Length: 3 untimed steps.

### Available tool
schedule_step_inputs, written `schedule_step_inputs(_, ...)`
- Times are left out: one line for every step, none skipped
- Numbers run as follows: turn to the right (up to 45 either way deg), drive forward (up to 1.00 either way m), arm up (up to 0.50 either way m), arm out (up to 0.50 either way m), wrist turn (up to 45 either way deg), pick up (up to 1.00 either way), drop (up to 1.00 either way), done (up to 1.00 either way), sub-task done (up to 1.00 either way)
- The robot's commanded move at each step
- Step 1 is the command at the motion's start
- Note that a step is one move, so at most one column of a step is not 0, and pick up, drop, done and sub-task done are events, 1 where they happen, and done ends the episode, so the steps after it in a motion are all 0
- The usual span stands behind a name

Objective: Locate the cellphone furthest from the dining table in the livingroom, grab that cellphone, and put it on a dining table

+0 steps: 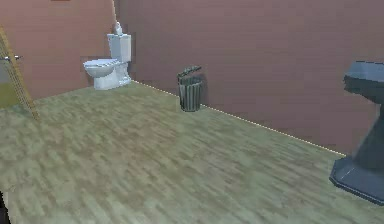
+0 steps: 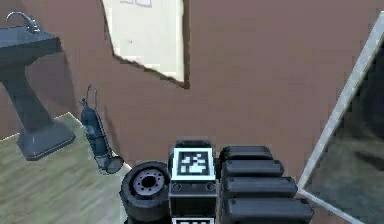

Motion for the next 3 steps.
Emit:
schedule_step_inputs(0.0,0.5,0.0,0.0,0.0,0.0,0.0,0.0,0.0)
schedule_step_inputs(-45.0,0.0,0.0,0.0,0.0,0.0,0.0,0.0,0.0)
schedule_step_inputs(-3.0,0.0,0.0,0.0,0.0,0.0,0.0,0.0,0.0)
